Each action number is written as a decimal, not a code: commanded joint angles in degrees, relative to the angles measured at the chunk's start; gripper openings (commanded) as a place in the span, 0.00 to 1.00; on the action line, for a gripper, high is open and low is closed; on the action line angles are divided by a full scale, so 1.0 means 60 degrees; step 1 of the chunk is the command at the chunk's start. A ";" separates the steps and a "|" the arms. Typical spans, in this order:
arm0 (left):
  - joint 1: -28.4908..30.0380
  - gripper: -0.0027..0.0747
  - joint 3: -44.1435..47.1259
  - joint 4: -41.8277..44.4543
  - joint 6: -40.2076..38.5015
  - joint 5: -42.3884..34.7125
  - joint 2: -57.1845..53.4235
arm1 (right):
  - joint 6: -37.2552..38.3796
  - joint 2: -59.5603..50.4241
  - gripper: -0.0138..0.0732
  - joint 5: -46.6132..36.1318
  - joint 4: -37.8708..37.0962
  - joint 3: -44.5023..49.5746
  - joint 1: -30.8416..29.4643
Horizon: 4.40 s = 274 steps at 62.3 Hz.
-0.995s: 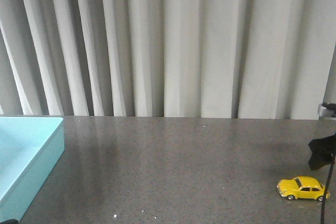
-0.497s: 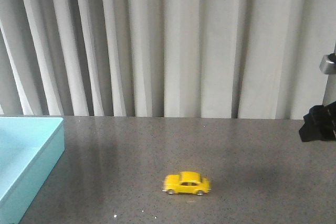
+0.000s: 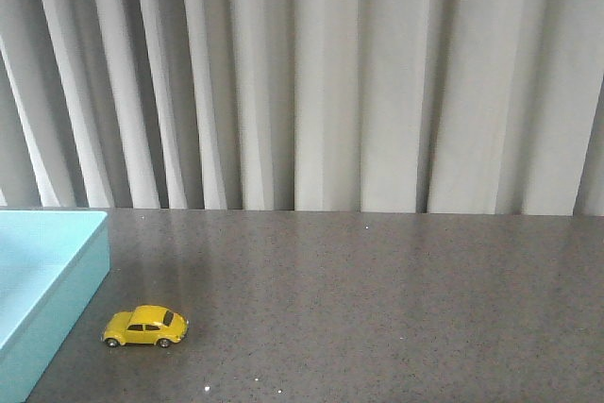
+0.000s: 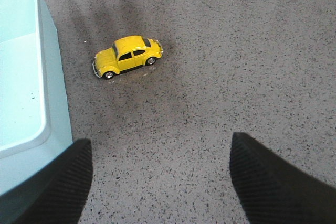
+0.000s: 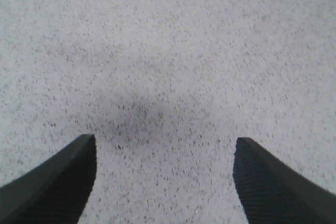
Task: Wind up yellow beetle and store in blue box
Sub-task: 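Release the beetle and lift the right gripper away, then lower the left gripper onto the beetle beside the blue box, then close the left gripper on the beetle and lift it, then carry the beetle over the blue box and lower it inside with the left gripper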
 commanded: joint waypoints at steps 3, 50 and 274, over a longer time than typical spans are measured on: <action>-0.0064 0.73 -0.0201 -0.0043 0.0000 -0.0713 -0.0015 | 0.0058 -0.0723 0.76 -0.0980 -0.0154 0.0457 0.0004; -0.0051 0.73 -0.6348 0.0007 0.6027 0.1486 0.6964 | 0.0038 -0.0934 0.76 -0.0890 -0.0166 0.0584 0.0004; 0.5377 0.68 -1.3304 -0.2588 0.2956 0.4905 1.3612 | 0.0038 -0.0934 0.76 -0.0890 -0.0166 0.0584 0.0004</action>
